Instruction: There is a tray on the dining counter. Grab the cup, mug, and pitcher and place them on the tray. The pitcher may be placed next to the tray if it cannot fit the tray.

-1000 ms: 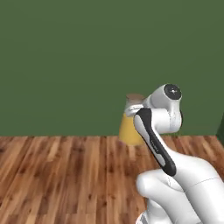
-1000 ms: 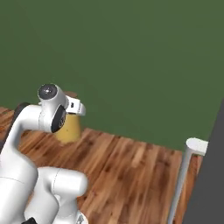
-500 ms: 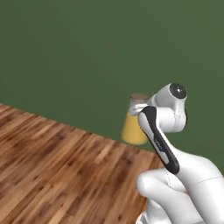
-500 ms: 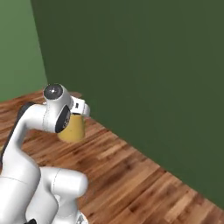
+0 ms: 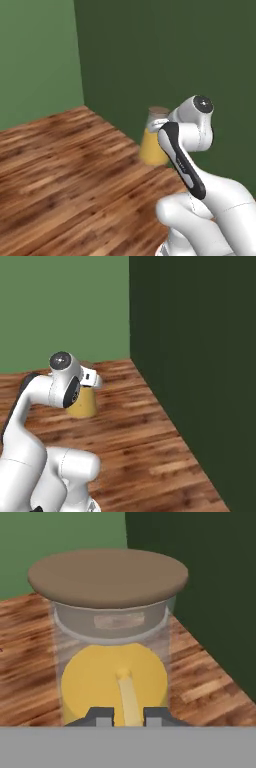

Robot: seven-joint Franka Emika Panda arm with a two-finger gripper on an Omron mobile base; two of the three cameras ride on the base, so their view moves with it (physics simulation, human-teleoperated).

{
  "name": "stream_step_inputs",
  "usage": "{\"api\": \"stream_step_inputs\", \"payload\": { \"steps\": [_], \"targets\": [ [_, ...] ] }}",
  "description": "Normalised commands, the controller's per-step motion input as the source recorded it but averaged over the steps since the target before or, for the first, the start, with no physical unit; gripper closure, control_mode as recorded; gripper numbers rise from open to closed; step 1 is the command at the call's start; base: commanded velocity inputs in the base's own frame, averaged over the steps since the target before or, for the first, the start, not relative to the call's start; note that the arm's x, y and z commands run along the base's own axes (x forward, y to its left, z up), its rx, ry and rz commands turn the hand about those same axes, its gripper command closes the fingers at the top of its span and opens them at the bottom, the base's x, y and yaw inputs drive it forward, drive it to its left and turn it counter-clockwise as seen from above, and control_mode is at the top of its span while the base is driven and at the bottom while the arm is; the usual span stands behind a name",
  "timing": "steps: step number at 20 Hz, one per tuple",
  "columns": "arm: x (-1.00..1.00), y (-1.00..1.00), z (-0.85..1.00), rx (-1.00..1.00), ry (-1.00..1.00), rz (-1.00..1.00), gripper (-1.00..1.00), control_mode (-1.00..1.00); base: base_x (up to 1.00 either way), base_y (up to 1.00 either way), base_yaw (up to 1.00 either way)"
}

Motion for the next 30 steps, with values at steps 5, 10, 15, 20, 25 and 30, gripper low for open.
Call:
{"api": "stream_step_inputs", "payload": {
  "steps": [5, 10, 15, 20, 25, 30],
  "targets": [
    [0.00, 0.00, 0.00, 0.00, 0.00, 0.00, 1.00, 1.00, 1.00, -0.07, 0.68],
    [0.00, 0.00, 0.00, 0.00, 0.00, 0.00, 1.00, 1.00, 0.99, -0.04, 0.59],
    [0.00, 0.00, 0.00, 0.00, 0.00, 0.00, 1.00, 1.00, 0.91, -0.15, 0.47],
    [0.00, 0.00, 0.00, 0.00, 0.00, 0.00, 1.00, 1.00, 0.95, -0.27, 0.39],
    [0.00, 0.00, 0.00, 0.00, 0.00, 0.00, 1.00, 1.00, 0.99, -0.39, 0.37],
    [0.00, 0.00, 0.00, 0.00, 0.00, 0.00, 1.00, 1.00, 0.84, -0.48, 0.35]
  ]
}}
